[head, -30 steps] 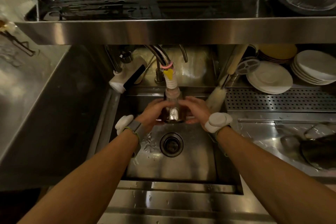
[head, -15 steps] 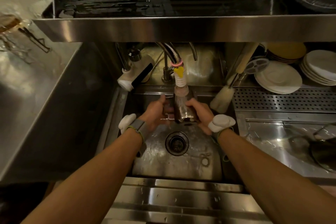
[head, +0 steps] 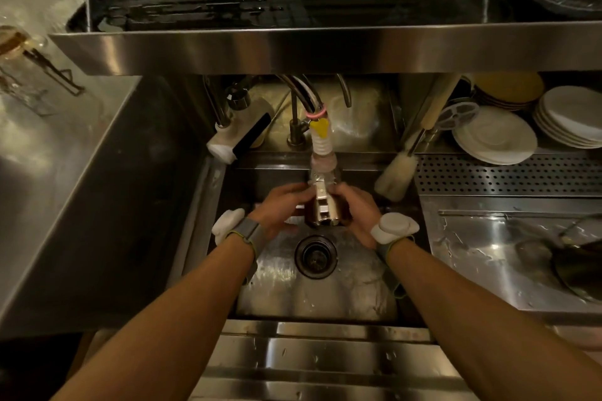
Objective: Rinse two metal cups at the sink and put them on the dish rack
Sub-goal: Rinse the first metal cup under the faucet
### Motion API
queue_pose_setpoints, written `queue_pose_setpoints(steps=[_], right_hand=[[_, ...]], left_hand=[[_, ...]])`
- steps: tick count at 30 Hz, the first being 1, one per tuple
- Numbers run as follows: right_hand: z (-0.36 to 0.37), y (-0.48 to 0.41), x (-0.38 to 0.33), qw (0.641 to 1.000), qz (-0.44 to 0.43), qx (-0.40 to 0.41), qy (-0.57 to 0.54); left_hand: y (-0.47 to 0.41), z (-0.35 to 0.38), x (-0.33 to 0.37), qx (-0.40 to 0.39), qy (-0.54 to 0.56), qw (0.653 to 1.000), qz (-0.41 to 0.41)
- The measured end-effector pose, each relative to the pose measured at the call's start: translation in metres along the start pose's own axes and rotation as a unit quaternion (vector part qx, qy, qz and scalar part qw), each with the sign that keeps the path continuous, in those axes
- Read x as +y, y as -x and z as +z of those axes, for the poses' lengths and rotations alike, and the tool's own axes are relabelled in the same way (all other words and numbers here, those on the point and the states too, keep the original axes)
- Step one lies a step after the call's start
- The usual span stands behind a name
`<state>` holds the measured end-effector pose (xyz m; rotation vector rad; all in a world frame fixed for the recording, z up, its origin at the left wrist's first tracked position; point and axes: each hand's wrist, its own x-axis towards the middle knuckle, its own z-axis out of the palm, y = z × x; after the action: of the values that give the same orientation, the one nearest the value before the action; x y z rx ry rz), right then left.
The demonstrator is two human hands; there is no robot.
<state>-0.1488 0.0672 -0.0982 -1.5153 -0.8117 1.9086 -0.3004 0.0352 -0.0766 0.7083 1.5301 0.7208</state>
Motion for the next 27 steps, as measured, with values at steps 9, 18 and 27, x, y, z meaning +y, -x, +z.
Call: queue_pose_setpoints(steps=[9, 18, 27], right_hand=[[-0.003, 0.001, -0.008, 0.995, -0.024, 0.014, 0.098], [0.003, 0.000, -0.020, 0.989, -0.044, 0.009, 0.140], [0.005, -0.001, -0.019, 0.984, -0.046, 0.008, 0.174]], left_hand=[[-0.009, 0.013, -0.004, 0.033, 0.076, 0.995, 0.047], [-0.020, 0.014, 0.011, 0.048, 0.053, 0.997, 0.041], [-0.020, 0.012, 0.004, 0.039, 0.055, 0.998, 0.001]])
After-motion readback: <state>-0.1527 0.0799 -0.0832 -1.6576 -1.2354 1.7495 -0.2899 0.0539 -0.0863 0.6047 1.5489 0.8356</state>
